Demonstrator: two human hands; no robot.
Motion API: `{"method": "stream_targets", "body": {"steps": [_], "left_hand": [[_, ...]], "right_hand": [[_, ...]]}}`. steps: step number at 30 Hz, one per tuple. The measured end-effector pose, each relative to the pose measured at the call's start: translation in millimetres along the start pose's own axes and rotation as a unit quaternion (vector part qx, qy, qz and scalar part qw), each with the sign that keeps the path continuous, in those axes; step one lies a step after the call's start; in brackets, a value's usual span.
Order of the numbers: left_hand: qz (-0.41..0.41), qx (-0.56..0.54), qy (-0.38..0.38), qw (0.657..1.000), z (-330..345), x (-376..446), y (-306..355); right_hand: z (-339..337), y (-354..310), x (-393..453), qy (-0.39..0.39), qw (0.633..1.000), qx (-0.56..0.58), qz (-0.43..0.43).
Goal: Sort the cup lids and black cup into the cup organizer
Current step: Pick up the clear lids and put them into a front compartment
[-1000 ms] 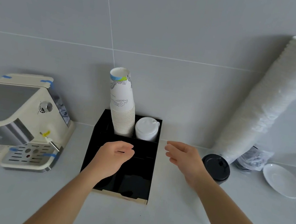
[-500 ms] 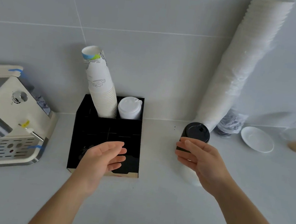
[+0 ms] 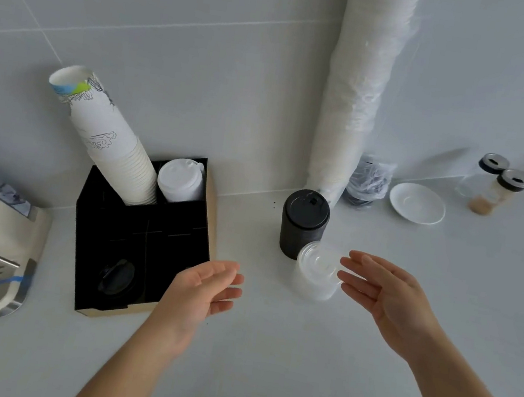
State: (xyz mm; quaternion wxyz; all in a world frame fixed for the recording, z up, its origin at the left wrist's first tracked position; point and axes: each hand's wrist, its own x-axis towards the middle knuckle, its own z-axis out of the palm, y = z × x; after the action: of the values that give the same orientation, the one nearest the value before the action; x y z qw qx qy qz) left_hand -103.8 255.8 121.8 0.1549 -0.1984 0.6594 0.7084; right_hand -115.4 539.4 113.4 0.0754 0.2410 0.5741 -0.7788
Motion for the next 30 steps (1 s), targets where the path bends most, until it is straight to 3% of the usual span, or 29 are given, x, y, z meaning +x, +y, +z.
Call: {"method": "stream_targets", "body": {"steps": [11,20,30], "left_hand": [[-0.052,0.009,-0.011,0.999,31.0,35.1,-1.4],[-0.109,0.034,-0.019,0.993,49.3,71.2,-19.3],[-0.154,0.095,-0.094,0.979,84.3,105.9,-43.2]], "right_hand": [[-35.1,10.9,38.1,0.047,0.997,0.038,0.045],[-44.5,30.9,72.0,0.064,0.994,0.000,0.091],[-34.5,49.4,97.8,0.009,0.992,-0.089,0.091]]}}
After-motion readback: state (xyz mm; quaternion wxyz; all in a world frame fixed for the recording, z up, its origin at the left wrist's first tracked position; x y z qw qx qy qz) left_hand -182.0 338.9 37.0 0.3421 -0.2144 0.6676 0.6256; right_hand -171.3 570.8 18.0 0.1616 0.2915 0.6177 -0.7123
